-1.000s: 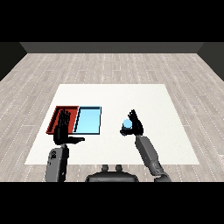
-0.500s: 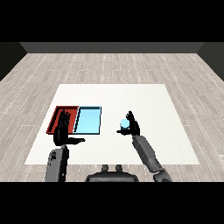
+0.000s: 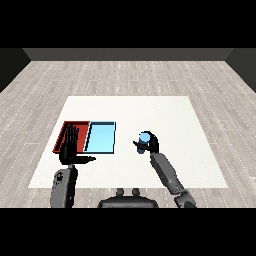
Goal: Pick the blue can and put it in the blue box
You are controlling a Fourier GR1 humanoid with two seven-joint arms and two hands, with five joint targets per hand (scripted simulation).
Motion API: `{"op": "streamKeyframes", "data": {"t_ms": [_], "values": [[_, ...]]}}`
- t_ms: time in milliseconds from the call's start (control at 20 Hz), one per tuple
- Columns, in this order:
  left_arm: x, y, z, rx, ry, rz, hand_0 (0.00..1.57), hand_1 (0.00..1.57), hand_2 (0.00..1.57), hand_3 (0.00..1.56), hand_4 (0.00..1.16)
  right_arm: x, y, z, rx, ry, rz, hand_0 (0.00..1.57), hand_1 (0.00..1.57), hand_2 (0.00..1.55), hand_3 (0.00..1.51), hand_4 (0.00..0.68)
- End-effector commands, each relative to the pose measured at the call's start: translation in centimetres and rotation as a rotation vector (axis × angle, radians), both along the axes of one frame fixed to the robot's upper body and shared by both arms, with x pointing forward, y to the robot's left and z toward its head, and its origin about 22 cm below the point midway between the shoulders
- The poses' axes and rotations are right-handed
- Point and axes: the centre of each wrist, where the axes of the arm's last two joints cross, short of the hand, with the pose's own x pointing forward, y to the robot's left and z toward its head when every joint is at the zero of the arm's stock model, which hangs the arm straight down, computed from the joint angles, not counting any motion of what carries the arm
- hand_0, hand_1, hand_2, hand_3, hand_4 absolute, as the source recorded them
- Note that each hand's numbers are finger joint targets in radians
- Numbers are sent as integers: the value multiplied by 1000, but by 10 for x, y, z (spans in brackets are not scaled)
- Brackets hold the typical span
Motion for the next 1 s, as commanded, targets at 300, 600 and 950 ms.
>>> {"op": "streamKeyframes", "data": {"t_ms": [300, 600, 950], "values": [[-3, -18, -6, 48, 20, -37, 0, 0, 0, 0, 0, -5, 12, 39, -85, -78, 5, 1445, 1445, 1454, 1400, 629], [7, -44, 4, 43, 73, -134, 0, 0, 0, 0, 0, 5, -3, 89, -171, -165, 35, 1432, 1432, 1449, 1399, 623], [20, -70, -13, 89, 154, -172, 0, 0, 0, 0, 0, 6, -14, 129, -245, -264, 52, 1418, 1418, 1445, 1407, 622]]}}
